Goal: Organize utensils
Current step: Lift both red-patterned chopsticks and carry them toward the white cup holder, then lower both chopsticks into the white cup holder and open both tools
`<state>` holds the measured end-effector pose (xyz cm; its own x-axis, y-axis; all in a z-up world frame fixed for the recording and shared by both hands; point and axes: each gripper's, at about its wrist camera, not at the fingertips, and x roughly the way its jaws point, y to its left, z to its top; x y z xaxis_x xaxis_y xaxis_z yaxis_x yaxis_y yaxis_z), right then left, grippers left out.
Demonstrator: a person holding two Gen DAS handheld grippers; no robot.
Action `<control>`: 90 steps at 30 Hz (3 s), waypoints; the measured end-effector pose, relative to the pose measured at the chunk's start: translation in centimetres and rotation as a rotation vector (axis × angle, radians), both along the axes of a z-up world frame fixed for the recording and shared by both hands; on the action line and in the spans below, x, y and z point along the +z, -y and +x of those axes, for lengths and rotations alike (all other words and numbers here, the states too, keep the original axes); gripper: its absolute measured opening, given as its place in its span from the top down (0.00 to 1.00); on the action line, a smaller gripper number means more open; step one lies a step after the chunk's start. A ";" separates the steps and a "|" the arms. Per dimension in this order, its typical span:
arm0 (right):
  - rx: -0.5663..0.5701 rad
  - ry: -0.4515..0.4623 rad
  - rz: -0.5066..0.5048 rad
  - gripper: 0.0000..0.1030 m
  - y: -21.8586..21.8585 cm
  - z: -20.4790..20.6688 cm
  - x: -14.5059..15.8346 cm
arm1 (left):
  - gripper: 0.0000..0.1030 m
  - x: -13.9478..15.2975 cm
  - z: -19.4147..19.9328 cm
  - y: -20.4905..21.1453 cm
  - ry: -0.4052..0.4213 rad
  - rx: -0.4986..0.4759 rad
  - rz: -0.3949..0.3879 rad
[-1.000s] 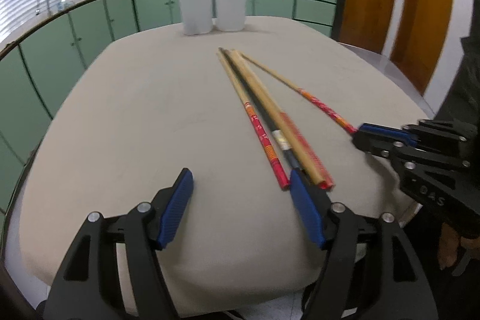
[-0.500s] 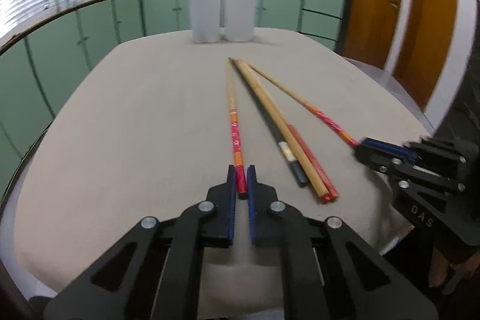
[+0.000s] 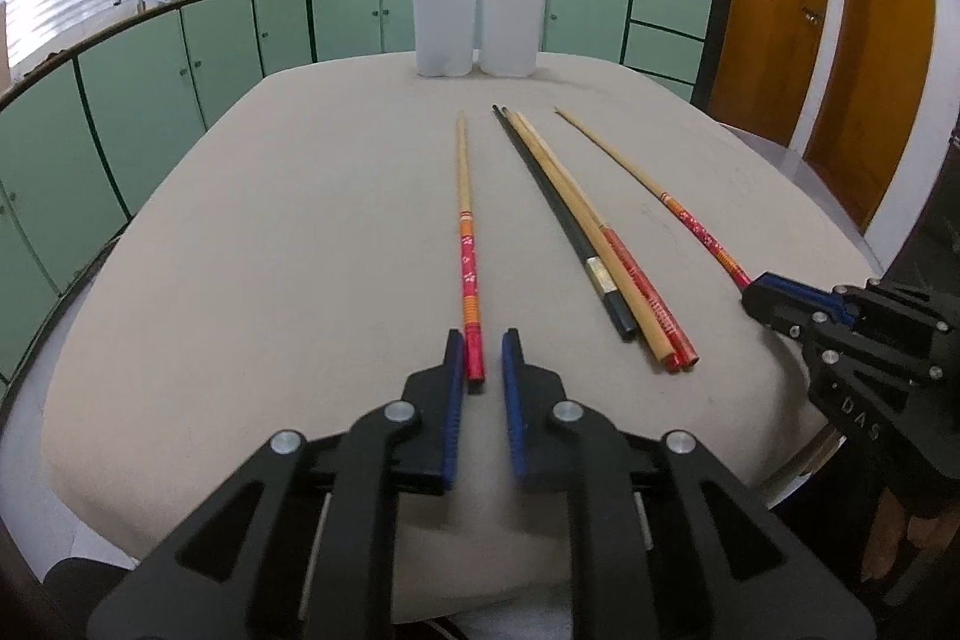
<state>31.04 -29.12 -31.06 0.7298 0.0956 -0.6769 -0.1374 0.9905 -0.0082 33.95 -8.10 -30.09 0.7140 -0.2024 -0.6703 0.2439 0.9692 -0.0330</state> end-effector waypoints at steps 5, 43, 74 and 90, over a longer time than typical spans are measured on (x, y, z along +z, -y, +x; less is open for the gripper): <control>0.006 -0.014 0.026 0.94 0.4 0.3 0.3 | 0.95 0.4 0.5 -0.1 -0.025 -0.012 -0.042; 0.198 -0.082 -0.090 0.94 -0.1 11.4 24.0 | 0.95 20.7 9.2 -4.3 -0.074 -0.116 -0.073; 0.095 0.005 0.022 0.94 0.9 26.2 38.8 | 0.95 36.6 24.6 0.6 0.121 -0.071 -0.057; 0.021 -0.069 0.083 0.94 3.6 37.8 30.1 | 0.95 28.8 36.6 2.3 0.065 -0.025 -0.086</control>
